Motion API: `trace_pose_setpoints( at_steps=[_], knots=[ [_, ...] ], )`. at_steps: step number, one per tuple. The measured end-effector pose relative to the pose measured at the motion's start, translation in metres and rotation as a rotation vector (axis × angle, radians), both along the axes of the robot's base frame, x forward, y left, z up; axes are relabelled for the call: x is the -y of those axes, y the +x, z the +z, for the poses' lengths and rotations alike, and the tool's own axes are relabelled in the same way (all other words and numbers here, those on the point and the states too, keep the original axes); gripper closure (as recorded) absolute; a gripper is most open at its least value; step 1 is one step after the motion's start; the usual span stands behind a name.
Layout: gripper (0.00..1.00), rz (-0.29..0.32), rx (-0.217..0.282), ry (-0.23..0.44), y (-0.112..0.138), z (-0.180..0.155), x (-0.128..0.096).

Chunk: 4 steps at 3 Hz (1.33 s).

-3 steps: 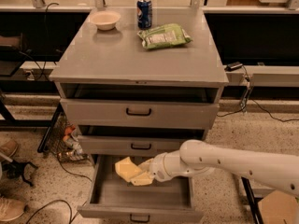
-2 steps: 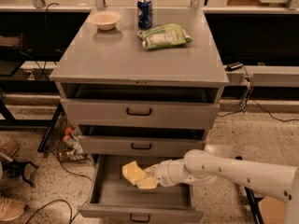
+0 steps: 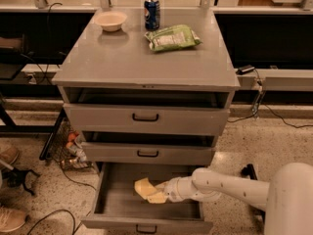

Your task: Place sponge into bottom drawer

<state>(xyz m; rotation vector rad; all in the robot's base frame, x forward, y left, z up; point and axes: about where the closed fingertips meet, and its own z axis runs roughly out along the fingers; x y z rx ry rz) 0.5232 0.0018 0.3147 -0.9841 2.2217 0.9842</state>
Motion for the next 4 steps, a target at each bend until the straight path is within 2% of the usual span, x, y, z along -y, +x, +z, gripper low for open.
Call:
trace_pose_setpoints(
  at_steps=[1, 3, 4],
  knots=[
    [0.84, -0.043, -0.011, 0.009, 0.025, -0.038, -0.004],
    [0.37, -0.075, -0.002, 0.034, 0.066, -0.074, -0.022],
    [0.06, -0.079, 0.003, 0.050, 0.076, -0.081, -0.026]
  ],
)
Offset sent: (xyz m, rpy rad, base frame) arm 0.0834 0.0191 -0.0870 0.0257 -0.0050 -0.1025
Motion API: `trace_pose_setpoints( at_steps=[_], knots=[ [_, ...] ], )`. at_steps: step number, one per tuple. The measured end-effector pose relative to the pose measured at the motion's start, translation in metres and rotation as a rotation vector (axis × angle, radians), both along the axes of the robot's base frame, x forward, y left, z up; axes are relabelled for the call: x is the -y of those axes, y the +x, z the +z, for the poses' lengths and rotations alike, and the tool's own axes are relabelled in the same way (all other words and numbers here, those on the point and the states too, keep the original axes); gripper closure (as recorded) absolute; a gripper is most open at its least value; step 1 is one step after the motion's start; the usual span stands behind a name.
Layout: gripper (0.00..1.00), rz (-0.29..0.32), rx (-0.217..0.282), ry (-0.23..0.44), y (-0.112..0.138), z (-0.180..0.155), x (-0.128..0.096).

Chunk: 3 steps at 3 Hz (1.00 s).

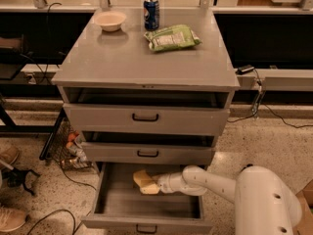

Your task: Place sponge into bottom drawer

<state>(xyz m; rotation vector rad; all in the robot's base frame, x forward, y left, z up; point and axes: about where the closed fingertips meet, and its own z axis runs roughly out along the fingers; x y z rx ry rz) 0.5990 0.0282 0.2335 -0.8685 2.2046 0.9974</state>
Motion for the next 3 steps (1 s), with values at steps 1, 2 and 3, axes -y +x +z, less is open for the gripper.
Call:
trace_pose_setpoints(
  at_steps=[1, 2, 3],
  knots=[
    [0.00, -0.021, 0.004, 0.005, -0.002, -0.002, 0.007],
    [0.00, -0.095, 0.054, 0.000, -0.011, 0.020, 0.037],
    [0.00, -0.215, 0.097, -0.019, -0.048, 0.048, 0.088]
  ],
)
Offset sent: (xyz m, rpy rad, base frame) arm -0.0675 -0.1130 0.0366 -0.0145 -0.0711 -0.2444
